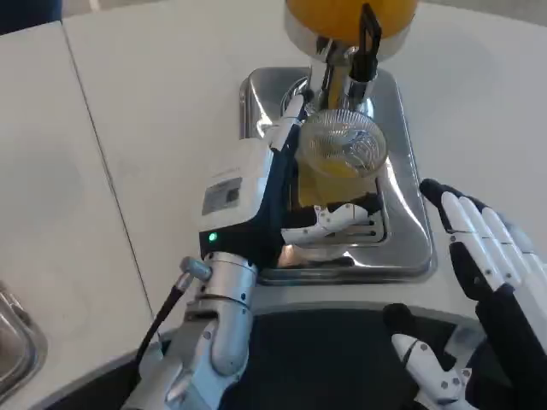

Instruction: Grasp the cup under the faucet to collect the drink, then remove the cup.

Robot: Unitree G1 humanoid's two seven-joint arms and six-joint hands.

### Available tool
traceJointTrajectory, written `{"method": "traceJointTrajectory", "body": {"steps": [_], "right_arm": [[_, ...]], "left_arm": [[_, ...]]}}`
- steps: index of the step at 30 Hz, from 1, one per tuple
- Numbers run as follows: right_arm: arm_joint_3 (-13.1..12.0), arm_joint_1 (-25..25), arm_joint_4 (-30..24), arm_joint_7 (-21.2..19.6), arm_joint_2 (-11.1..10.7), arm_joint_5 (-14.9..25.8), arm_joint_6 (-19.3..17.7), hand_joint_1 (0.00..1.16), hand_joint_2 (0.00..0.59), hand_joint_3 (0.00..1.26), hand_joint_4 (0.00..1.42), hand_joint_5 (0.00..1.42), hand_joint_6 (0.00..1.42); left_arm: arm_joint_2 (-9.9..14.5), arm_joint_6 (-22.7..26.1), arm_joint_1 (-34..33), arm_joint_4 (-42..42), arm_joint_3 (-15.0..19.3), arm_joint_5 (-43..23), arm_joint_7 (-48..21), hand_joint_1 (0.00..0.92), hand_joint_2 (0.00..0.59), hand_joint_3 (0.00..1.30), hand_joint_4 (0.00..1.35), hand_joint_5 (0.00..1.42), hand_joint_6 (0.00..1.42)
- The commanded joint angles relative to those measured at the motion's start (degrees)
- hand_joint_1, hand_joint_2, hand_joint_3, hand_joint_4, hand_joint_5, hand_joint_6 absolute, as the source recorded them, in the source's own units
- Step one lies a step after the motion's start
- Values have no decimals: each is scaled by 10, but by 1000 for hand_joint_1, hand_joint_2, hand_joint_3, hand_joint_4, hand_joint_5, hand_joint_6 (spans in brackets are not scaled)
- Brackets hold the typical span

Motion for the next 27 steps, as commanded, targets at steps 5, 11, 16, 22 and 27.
{"method": "traceJointTrajectory", "body": {"steps": [5, 11, 16, 22, 27], "right_arm": [[-16, -5, -11, 16, 1, 12, 14, 282, 456, 0, 0, 0, 0], [-33, 0, -17, 20, 5, 18, 25, 280, 460, 0, 0, 0, 23], [-27, -1, -20, 27, 11, 12, 33, 286, 460, 0, 0, 2, 27], [-18, -16, -18, 36, 15, 6, 43, 295, 457, 0, 0, 8, 41], [-12, -22, -17, 39, 15, 4, 48, 299, 454, 0, 0, 17, 55]], "left_arm": [[-29, 41, 31, -24, -29, 36, 59, 458, 38, 703, 847, 1153, 1341], [-56, 24, 43, -45, -14, 18, 99, 512, 53, 1089, 1248, 1424, 1424], [-60, 20, 45, -59, -1, 0, 100, 551, 68, 1134, 1299, 1424, 1424], [-53, 16, 46, -76, 4, -3, 96, 582, 61, 1164, 1302, 1424, 1424], [-42, 14, 49, -82, 5, 1, 96, 597, 26, 1158, 1291, 1424, 1424]]}}
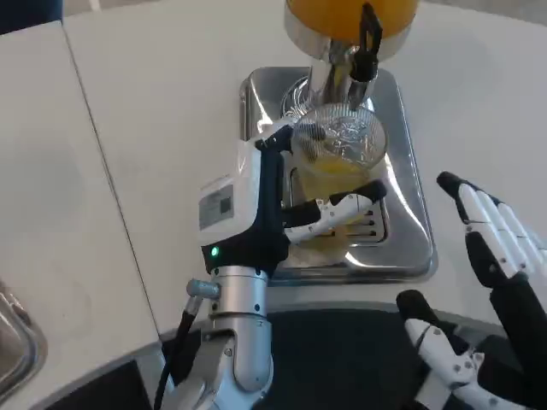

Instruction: Grasp the cup under the faucet to collect the drink, then remove the cup.

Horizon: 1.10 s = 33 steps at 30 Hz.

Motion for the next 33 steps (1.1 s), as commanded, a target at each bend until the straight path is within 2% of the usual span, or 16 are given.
{"method": "traceJointTrajectory", "body": {"steps": [1, 12, 21, 24, 33], "right_arm": [[2, 0, -3, 4, 2, 0, 8, 299, 454, 0, 0, 18, 55], [6, 2, -2, 5, -1, 8, 6, 303, 456, 0, 0, 26, 74], [17, -9, 4, 5, 0, 4, 8, 310, 463, 0, 0, 37, 89], [21, -8, 6, 4, 0, 2, 8, 311, 463, 0, 0, 38, 90], [26, -13, 14, -1, -2, -2, 6, 314, 463, 0, 0, 38, 105]], "left_arm": [[9, -22, 8, -22, -1, 7, 14, 599, 16, 1158, 1289, 1424, 1424], [73, -37, 17, -30, 5, 30, 20, 663, 0, 1147, 1275, 1424, 1424], [99, -38, 24, -31, 11, 31, 15, 669, 0, 1147, 1275, 1424, 1424], [109, -44, 25, -34, 17, 25, 11, 681, 0, 1147, 1275, 1424, 1424], [160, -71, 52, -70, 53, 0, -24, 686, 0, 1147, 1275, 1424, 1424]]}}
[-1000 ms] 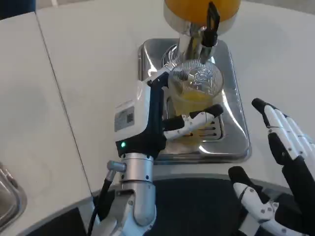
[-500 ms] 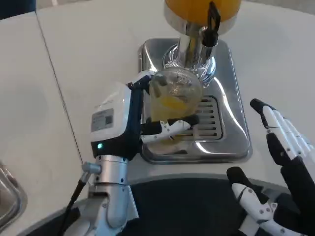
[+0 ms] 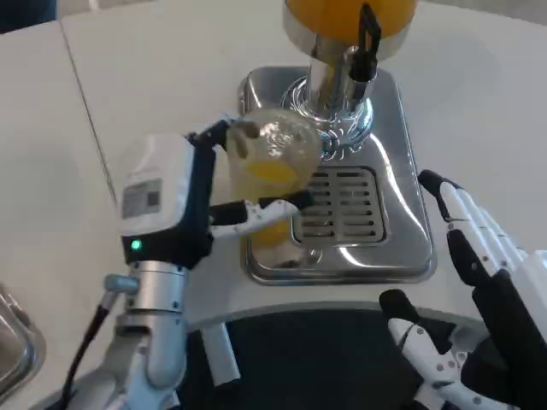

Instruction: Grasp the cup under the faucet to collect the drink, then remove the cup.

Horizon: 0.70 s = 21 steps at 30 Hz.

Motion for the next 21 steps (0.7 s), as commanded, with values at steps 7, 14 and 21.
{"method": "traceJointTrajectory", "body": {"steps": [7, 14, 21], "right_arm": [[6, -4, 12, -4, -1, -3, -2, 315, 463, 0, 0, 38, 110], [2, -2, 12, -5, -12, -6, -11, 315, 463, 0, 0, 38, 109], [1, -11, 17, -4, -23, -17, -14, 316, 463, 0, 0, 27, 97]], "left_arm": [[47, -36, 56, -55, 24, -14, -30, 694, 0, 1147, 1275, 1424, 1424], [65, -51, 102, -108, 51, -23, -53, 703, 0, 1147, 1275, 1424, 1424], [64, -52, 114, -126, 71, -28, -66, 704, 0, 1147, 1275, 1424, 1424]]}}
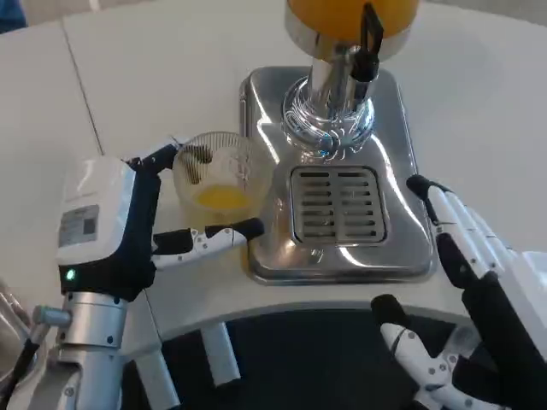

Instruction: Grasp the cup under the faucet to collect the drink, then remove the cup.

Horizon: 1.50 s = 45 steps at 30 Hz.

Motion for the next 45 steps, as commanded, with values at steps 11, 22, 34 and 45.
{"method": "traceJointTrajectory", "body": {"steps": [11, 22, 34, 45], "right_arm": [[2, 20, 6, -10, -5, -13, -12, 298, 461, 0, 0, 25, 85], [-2, 4, -1, 20, -25, -28, -11, 222, 444, 0, 0, 0, 21], [-35, -2, 13, 14, -97, -36, -71, 54, 435, 0, 0, 0, 0], [-95, 30, 46, -22, -144, -40, -157, 16, 492, 0, 0, 0, 0]], "left_arm": [[-4, -18, 7, -29, 20, -12, -11, 705, 0, 1138, 1275, 1424, 1424], [2, -36, 51, -89, 47, -24, -27, 705, 0, 1138, 1286, 1424, 1424], [12, -60, 104, -141, 82, -34, -57, 705, 0, 1136, 1289, 1424, 1424], [28, -107, 169, -179, 123, -60, -92, 706, 0, 1136, 1289, 1424, 1424]]}}
